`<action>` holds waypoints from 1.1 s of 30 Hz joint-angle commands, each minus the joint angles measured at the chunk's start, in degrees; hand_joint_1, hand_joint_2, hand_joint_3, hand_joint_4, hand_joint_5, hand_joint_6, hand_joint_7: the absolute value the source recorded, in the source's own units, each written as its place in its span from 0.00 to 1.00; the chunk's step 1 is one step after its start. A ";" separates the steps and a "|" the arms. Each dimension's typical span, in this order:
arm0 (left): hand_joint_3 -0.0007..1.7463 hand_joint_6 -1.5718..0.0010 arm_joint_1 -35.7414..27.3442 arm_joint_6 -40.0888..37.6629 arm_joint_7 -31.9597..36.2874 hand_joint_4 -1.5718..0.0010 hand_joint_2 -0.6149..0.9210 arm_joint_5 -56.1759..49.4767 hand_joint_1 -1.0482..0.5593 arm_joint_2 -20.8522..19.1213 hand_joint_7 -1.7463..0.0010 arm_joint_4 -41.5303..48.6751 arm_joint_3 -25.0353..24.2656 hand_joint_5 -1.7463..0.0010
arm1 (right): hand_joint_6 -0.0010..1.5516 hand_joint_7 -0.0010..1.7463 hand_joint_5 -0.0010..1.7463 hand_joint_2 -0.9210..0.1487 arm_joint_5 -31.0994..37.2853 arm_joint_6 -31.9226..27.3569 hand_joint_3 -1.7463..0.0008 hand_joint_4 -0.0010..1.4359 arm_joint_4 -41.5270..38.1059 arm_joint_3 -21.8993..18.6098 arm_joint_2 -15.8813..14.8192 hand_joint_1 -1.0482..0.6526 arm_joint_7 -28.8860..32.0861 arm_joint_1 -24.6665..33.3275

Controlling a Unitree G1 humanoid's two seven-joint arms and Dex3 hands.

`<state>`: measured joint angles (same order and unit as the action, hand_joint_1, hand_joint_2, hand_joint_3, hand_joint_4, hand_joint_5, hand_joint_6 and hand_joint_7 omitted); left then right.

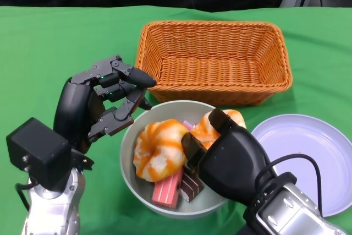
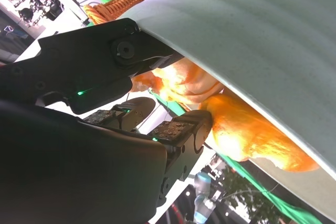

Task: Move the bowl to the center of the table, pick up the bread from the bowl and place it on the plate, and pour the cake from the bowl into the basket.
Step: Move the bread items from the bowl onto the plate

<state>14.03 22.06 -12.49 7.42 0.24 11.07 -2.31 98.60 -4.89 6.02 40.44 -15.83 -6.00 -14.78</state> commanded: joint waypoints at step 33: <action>0.40 0.46 -0.67 0.29 1.13 0.52 0.89 -0.72 0.59 -0.17 0.40 -0.86 -0.30 0.18 | 0.71 0.02 0.07 0.03 -25.67 11.80 1.00 0.78 -10.85 -0.65 -3.06 0.39 22.09 -2.42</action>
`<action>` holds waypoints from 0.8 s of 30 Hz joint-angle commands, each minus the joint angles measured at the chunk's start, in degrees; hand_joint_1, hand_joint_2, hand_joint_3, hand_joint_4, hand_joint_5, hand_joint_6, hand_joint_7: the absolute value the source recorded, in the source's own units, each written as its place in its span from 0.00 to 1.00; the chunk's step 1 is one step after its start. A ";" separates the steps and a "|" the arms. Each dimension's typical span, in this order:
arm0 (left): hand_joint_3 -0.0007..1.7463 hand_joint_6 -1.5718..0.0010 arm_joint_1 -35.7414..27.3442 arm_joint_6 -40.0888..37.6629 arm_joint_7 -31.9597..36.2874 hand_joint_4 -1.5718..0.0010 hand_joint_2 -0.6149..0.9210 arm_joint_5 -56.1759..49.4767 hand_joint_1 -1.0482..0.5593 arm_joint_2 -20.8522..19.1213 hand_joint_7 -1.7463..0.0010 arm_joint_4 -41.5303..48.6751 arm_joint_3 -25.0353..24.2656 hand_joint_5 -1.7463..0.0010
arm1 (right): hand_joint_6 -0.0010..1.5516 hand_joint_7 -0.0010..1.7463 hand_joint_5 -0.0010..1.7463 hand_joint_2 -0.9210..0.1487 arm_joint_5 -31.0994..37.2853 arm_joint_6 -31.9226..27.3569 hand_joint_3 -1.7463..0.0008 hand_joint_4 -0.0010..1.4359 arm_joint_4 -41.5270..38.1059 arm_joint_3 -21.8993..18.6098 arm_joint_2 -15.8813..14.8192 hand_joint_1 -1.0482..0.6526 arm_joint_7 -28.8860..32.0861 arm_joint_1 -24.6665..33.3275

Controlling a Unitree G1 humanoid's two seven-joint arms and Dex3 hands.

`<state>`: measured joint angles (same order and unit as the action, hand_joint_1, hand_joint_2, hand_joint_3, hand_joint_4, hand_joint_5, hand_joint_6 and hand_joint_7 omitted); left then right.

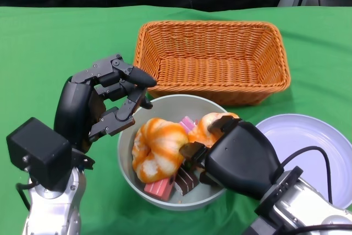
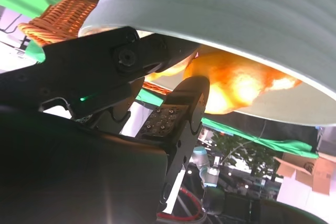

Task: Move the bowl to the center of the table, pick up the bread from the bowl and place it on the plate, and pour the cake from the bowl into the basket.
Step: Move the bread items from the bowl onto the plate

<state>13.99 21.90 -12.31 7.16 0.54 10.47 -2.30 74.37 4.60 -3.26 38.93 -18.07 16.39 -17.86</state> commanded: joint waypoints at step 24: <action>0.34 0.45 -0.31 2.64 0.46 0.51 0.91 -0.79 0.58 -0.63 0.43 1.80 -0.04 0.21 | 0.77 0.01 0.73 0.04 -6.08 5.38 1.00 0.56 -2.68 -2.28 -0.40 0.40 11.21 -1.80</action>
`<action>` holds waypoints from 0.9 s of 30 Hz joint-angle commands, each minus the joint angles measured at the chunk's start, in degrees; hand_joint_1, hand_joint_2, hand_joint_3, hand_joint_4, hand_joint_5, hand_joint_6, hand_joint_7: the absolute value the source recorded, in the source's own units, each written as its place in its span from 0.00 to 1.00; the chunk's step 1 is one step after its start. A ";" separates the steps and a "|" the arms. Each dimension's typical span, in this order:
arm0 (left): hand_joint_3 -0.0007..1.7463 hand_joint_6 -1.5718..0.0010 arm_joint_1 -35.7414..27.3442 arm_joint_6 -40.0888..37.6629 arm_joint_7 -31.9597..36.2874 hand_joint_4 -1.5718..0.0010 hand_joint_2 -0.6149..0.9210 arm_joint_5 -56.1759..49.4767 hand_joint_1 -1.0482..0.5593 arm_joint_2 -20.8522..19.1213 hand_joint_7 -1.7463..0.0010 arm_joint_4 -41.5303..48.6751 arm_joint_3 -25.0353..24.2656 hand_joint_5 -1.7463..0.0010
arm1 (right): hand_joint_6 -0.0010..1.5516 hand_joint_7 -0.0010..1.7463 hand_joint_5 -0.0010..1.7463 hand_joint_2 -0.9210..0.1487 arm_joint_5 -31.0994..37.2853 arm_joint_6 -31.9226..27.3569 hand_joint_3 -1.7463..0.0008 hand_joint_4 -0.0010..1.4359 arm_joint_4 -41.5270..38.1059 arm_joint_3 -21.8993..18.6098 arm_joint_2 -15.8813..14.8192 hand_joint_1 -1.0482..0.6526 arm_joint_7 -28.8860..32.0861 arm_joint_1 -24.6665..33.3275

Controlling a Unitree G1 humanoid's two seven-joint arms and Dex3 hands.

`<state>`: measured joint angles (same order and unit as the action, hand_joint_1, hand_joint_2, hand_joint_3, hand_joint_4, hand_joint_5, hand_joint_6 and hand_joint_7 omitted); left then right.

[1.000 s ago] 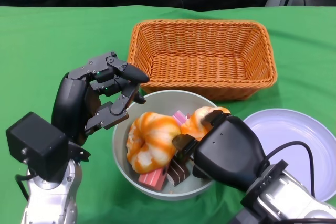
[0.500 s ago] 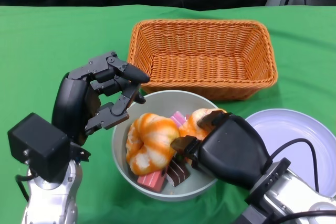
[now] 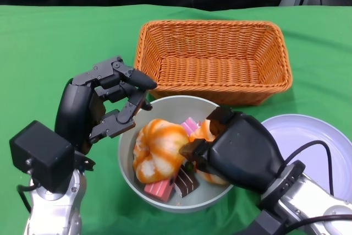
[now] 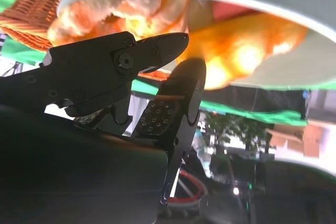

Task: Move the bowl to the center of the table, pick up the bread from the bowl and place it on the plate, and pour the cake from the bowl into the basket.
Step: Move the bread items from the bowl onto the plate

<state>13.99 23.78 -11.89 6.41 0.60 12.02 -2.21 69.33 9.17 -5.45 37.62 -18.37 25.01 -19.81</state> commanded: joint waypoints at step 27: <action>0.32 0.47 0.71 2.54 1.57 0.54 0.93 -1.24 0.58 -0.80 0.41 2.15 -0.77 0.19 | 0.43 0.00 0.05 0.00 10.71 -10.86 0.97 0.43 26.27 -2.72 -0.28 0.13 -40.59 7.86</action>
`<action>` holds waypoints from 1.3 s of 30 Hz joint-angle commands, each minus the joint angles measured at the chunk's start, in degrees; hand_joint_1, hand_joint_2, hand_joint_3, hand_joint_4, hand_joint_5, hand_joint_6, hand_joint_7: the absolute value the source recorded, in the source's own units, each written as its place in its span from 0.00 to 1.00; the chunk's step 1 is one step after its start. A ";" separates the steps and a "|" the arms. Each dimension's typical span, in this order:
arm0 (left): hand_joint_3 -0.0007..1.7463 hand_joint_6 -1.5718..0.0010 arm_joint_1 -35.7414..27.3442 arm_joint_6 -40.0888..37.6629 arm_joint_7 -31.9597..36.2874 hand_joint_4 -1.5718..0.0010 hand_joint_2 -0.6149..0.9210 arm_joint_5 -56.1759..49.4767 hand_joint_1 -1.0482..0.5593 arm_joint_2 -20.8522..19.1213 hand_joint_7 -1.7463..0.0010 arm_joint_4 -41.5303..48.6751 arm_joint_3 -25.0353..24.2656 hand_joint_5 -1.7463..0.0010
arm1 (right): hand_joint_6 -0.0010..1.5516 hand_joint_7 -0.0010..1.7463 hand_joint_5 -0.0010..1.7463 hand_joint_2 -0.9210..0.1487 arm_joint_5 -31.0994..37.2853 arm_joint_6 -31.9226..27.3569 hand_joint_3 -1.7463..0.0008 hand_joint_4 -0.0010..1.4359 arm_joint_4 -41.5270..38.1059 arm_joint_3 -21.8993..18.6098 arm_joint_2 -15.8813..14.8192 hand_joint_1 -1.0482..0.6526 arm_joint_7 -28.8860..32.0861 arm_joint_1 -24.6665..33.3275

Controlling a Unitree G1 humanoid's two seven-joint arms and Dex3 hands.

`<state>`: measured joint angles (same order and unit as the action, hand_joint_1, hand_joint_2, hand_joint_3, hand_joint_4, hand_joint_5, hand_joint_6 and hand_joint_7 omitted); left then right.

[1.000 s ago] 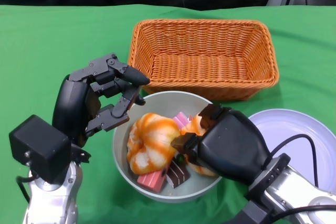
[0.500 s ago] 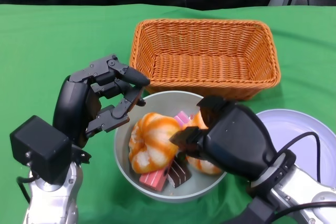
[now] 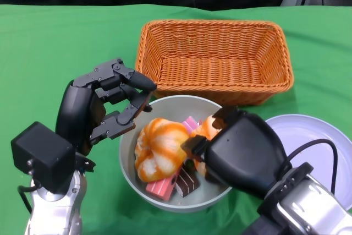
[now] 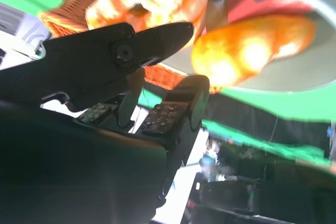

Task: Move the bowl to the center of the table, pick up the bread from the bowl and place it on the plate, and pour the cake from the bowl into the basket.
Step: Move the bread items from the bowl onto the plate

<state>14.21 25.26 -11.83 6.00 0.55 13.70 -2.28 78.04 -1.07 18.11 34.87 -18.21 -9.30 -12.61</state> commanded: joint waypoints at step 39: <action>0.30 0.45 0.04 2.37 2.59 0.52 0.94 -1.14 0.60 0.00 0.43 0.40 0.29 0.20 | 0.30 0.02 0.03 0.00 12.66 1.80 0.88 0.28 -6.17 5.35 1.68 0.08 -12.25 -1.78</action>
<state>14.65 26.86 -9.32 4.69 0.89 13.81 -1.88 90.77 0.07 13.11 39.48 -15.43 -20.66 -15.15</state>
